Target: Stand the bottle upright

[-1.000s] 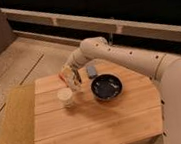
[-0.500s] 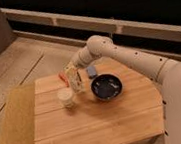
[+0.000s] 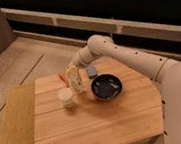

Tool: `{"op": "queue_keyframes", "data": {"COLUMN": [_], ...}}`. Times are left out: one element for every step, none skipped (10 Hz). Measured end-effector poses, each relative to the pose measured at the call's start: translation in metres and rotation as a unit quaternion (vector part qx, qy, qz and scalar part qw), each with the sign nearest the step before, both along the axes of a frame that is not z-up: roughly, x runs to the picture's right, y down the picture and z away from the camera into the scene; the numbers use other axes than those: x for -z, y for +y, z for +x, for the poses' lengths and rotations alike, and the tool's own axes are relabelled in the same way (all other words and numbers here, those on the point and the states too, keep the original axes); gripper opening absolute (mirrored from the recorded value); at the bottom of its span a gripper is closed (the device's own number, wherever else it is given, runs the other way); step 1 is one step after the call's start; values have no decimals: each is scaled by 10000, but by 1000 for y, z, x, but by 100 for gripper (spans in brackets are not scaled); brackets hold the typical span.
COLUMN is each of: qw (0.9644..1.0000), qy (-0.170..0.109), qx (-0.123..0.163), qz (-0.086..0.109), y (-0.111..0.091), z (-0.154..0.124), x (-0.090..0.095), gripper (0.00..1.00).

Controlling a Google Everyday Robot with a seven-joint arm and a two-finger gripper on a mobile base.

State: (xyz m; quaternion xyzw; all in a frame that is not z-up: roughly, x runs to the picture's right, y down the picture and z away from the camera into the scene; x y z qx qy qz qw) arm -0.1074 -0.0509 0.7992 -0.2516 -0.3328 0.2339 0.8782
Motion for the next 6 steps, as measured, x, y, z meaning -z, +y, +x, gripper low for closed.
{"op": "queue_keyframes", "data": {"qw": [10000, 10000, 10000, 10000, 10000, 9998], "qy": [0, 0, 0, -1, -35, -108], "qx": [0, 0, -1, -3, 25, 43], "qz": [-1, -2, -1, -6, 52, 164], "y": [0, 0, 0, 0, -1, -5], "z": [0, 0, 0, 0, -1, -3], "x": [0, 0, 0, 0, 1, 3], "gripper": [0, 0, 0, 0, 0, 0]}}
